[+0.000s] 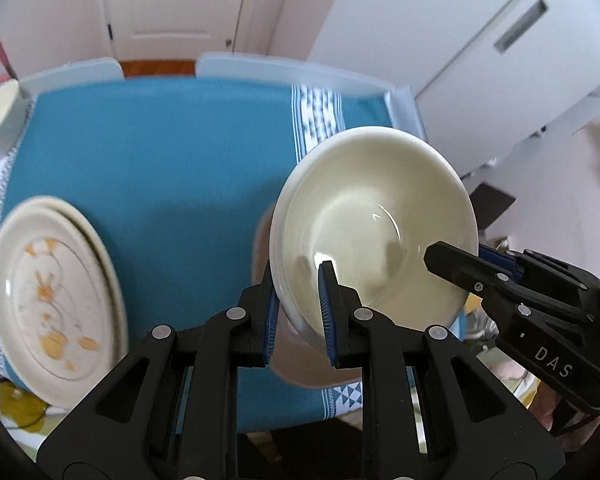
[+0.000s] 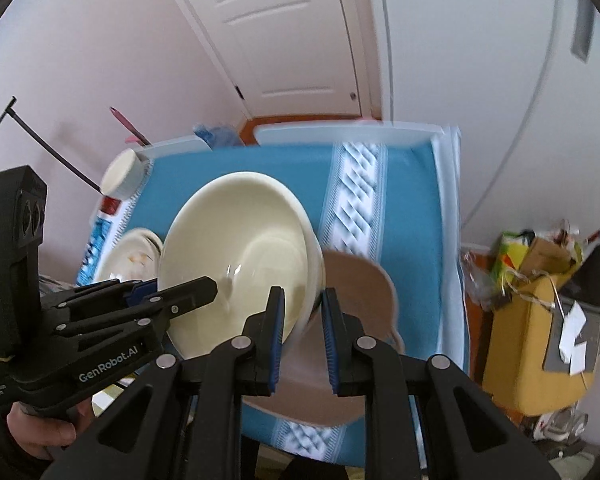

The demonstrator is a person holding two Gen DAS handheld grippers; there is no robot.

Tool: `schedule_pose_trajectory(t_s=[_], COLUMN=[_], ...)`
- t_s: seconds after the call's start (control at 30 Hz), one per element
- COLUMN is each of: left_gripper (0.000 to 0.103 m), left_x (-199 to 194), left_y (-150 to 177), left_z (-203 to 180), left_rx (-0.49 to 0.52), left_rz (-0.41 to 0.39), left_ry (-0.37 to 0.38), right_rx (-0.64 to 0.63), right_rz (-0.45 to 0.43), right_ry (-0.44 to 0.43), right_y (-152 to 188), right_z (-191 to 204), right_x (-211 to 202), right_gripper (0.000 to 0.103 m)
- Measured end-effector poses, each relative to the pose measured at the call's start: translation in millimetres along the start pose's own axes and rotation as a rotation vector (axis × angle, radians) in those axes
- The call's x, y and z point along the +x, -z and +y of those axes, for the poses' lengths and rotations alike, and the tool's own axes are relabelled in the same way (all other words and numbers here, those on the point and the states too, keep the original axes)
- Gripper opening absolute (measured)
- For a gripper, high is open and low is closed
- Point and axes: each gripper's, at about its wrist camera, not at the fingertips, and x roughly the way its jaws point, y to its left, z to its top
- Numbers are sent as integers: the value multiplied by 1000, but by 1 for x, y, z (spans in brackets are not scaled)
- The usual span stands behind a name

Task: Organize plates and bowls
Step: 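Carry the cream bowl into the beige dish and open both grippers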

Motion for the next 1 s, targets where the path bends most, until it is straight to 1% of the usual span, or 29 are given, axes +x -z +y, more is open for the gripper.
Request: schedule_pose_trajectory(t_s=[0.17,0.37,0.7,0.9,1.0], left_gripper=[16,16,16,16,16], left_x=[29,52,56,43,34], left_y=[10,19,14,12,10], left_z=[-6,-7,-16,-14,-15], left_rx=[9,17,64,65,67], left_rz=[59,113,87,70,55], left_ry=[-40,-79,-144,-139,-136], right_rx=[5,-14,-41,-34,-35], right_rz=[53,96,108,100,82], right_ry=[2,8,11,14,8], right_y=[16,26,29,31,32], right_z=[-20,-28,-28,-27,-27], right_x=[23,41,47,40,28], right_gripper=[17,17,17,17,17])
